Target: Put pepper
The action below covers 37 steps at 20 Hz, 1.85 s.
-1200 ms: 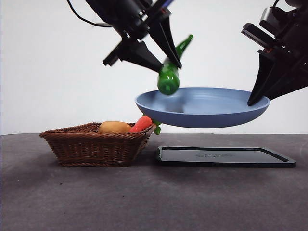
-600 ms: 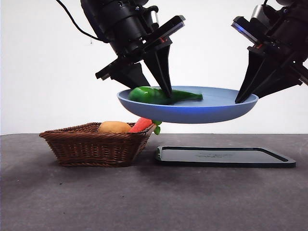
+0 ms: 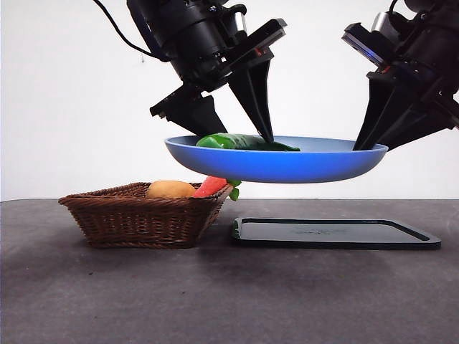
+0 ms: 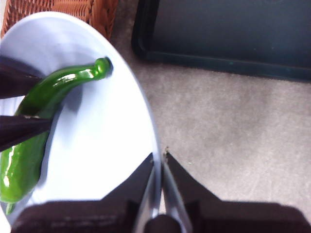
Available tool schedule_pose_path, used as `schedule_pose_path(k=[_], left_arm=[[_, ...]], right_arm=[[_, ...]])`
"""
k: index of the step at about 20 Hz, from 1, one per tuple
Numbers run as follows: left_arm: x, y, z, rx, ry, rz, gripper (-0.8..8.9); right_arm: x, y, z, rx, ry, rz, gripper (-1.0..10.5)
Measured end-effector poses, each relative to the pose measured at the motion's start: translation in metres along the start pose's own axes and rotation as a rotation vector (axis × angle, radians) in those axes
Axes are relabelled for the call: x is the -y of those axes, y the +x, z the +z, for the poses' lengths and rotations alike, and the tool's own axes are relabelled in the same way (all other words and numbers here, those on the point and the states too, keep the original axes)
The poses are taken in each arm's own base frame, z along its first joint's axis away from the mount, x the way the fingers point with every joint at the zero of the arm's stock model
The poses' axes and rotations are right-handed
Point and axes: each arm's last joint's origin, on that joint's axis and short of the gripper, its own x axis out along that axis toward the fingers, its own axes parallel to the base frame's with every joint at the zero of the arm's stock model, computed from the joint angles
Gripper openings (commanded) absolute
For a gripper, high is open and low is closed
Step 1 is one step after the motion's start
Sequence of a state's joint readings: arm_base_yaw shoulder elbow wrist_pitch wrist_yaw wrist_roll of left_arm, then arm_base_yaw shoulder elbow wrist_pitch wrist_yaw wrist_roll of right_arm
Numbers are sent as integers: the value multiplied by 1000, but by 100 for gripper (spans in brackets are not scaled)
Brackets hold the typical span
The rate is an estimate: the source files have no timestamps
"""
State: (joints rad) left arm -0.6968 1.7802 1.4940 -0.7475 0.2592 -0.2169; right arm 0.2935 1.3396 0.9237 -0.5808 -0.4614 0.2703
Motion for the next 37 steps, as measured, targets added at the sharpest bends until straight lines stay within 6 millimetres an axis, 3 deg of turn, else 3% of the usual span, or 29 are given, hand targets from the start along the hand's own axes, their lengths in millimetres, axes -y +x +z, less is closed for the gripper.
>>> schedule_pose_path(k=[3, 5, 9, 13, 16, 20, 24, 28, 37], left_arm=[[2, -6, -1, 6, 4, -7, 263], [6, -20, -1, 40, 26, -14, 262], [17, -66, -4, 153, 82, -36, 262], [30, -123, -16, 293, 149, -60, 262], [38, -166, -32, 401, 184, -79, 262], [44, -206, -53, 498, 213, -96, 262], [47, -222, -63, 541, 224, -103, 262], [46, -223, -65, 529, 221, -101, 262], [46, -222, -65, 529, 221, -101, 262]], right_arm=[[0, 0, -1, -6, 3, 0, 6], [1, -1, 0, -6, 8, -5, 6], [12, -6, 3, 22, 47, -25, 5], [35, -19, 15, 134, 118, -58, 5], [61, -18, 34, 150, 204, -100, 5], [87, -1, 66, 131, 260, -127, 5], [108, 24, 90, 106, 285, -153, 5], [124, 48, 93, 69, 306, -161, 5], [132, 57, 92, 70, 288, -205, 6]])
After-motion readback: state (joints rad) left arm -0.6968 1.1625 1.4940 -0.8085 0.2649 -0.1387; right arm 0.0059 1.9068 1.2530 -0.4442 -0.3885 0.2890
